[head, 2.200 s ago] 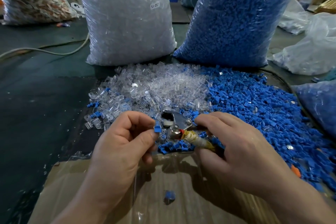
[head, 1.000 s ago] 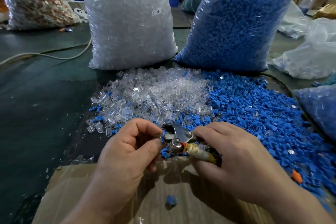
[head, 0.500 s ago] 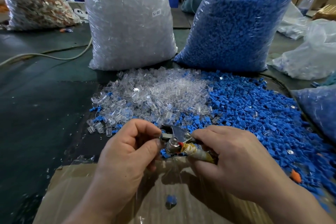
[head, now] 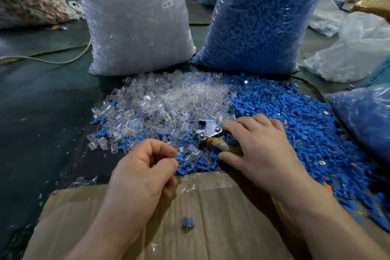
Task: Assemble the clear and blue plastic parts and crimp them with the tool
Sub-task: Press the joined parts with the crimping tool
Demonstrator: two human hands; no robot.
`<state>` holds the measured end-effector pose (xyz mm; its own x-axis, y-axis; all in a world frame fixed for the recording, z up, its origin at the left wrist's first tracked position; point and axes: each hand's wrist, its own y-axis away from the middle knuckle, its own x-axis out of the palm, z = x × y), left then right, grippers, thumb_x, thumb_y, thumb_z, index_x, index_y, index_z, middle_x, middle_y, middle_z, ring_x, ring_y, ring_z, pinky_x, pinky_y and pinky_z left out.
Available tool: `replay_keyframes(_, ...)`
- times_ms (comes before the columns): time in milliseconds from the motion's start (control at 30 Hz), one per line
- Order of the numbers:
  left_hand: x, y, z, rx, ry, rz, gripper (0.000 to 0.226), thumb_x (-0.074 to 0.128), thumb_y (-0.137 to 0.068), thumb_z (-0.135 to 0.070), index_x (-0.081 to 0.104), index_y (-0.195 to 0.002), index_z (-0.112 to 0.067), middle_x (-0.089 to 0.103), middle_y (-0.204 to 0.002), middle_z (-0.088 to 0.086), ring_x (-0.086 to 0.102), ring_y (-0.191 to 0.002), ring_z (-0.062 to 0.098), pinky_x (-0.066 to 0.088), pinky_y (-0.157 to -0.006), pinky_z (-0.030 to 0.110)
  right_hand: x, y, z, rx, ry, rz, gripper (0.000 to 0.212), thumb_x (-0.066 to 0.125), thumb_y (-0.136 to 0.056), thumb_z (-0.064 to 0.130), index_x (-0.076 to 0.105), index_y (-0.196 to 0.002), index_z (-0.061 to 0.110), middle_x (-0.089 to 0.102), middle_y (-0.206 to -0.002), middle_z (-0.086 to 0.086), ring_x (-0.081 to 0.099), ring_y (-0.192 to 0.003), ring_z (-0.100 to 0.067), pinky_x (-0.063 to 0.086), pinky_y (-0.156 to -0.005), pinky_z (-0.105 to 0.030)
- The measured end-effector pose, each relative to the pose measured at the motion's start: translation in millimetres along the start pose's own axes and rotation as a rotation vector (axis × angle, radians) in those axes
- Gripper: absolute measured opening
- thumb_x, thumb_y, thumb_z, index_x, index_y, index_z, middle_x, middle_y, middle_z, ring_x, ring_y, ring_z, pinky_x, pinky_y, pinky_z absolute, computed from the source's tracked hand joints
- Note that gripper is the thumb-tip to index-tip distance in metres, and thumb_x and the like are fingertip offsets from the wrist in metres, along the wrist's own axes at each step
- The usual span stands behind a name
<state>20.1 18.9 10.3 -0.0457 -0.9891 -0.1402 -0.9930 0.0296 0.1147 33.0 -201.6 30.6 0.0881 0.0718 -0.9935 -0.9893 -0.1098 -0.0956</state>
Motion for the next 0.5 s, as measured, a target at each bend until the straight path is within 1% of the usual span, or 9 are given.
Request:
replay_keyframes(67,2.1,1.9,0.4,0.009,-0.038,-0.015,0.034,0.068,-0.089,-0.007,0.069,-0.079,-0.039,0.067,-0.058,0.004,0.057,-0.043,0.01,0.043,-0.041,0.014,-3.1,5.1,3.1,-0.03,-0.042,-0.111,0.053,0.048,-0.084,0.064,0.055,-0.126,0.033,0.058,-0.121,0.01,0.045,-0.113,-0.017,0.027,-0.098,-0.039)
replay_keyframes(133,6.0,4.7,0.4,0.047,-0.085,-0.032,0.031,0.071,-0.087,-0.012,0.068,-0.083,-0.042,0.068,-0.06,-0.001,0.058,-0.044,0.008,0.043,-0.042,0.014,-8.0,12.4,17.9,-0.096,-0.115,-0.227,0.043,0.044,-0.087,0.06,0.06,-0.115,0.032,0.063,-0.111,0.011,0.054,-0.104,-0.015,0.039,-0.093,-0.038)
replay_keyframes(200,9.4,7.7,0.3,0.104,-0.164,-0.034,0.026,0.072,-0.084,-0.02,0.066,-0.088,-0.045,0.068,-0.063,-0.006,0.057,-0.047,0.005,0.045,-0.045,0.018,-7.7,17.4,35.3,-0.228,-0.135,-0.235,0.032,0.045,-0.09,0.052,0.064,-0.103,0.03,0.066,-0.098,0.01,0.06,-0.092,-0.015,0.046,-0.083,-0.035)
replay_keyframes(267,9.9,10.4,1.0,0.168,-0.193,-0.044,0.019,0.07,-0.079,-0.03,0.066,-0.09,-0.045,0.069,-0.064,-0.008,0.057,-0.049,0.004,0.047,-0.046,0.021,-3.5,19.7,45.2,-0.348,-0.135,-0.224,0.015,0.055,-0.091,0.032,0.066,-0.095,0.022,0.064,-0.088,0.004,0.059,-0.082,-0.021,0.045,-0.075,-0.038)
replay_keyframes(300,9.2,11.7,0.8,0.196,-0.195,-0.048,0.015,0.071,-0.078,-0.037,0.067,-0.09,-0.044,0.069,-0.065,-0.008,0.059,-0.051,0.005,0.049,-0.047,0.022,-2.3,20.2,45.7,-0.367,-0.138,-0.228,0.01,0.059,-0.09,0.025,0.066,-0.094,0.019,0.063,-0.087,0.002,0.058,-0.081,-0.023,0.043,-0.073,-0.038)
replay_keyframes(367,8.8,14.6,-2.5,0.225,-0.141,-0.022,0.018,0.07,-0.079,-0.052,0.069,-0.092,-0.04,0.07,-0.067,-0.003,0.064,-0.055,0.012,0.054,-0.049,0.026,-3.8,21.3,42.6,-0.352,-0.165,-0.234,0.01,0.06,-0.087,0.02,0.065,-0.095,0.017,0.062,-0.087,0.001,0.057,-0.08,-0.023,0.043,-0.073,-0.038)
replay_keyframes(400,8.7,15.4,-4.8,0.204,-0.072,-0.01,0.022,0.067,-0.081,-0.056,0.07,-0.093,-0.038,0.069,-0.065,0.001,0.064,-0.053,0.017,0.053,-0.046,0.028,-4.7,22.1,41.2,-0.343,-0.179,-0.242,0.011,0.058,-0.087,0.019,0.066,-0.095,0.016,0.062,-0.087,0.001,0.056,-0.08,-0.023,0.043,-0.073,-0.038)
replay_keyframes(467,7.9,15.0,-8.0,0.116,0.035,0.01,0.031,0.062,-0.078,-0.062,0.07,-0.088,-0.034,0.066,-0.059,0.006,0.059,-0.046,0.019,0.048,-0.042,0.026,-5.1,23.4,43.0,-0.354,-0.196,-0.256,0.014,0.053,-0.089,0.018,0.066,-0.093,0.015,0.063,-0.086,-0.001,0.056,-0.079,-0.025,0.044,-0.071,-0.041)
replay_keyframes(500,7.1,14.0,-9.0,0.069,0.037,0.042,0.038,0.058,-0.073,-0.064,0.069,-0.084,-0.03,0.064,-0.057,0.008,0.056,-0.043,0.019,0.046,-0.041,0.024,-4.9,23.2,45.1,-0.367,-0.197,-0.267,0.016,0.051,-0.091,0.019,0.067,-0.091,0.014,0.063,-0.084,-0.001,0.056,-0.077,-0.026,0.045,-0.07,-0.042)
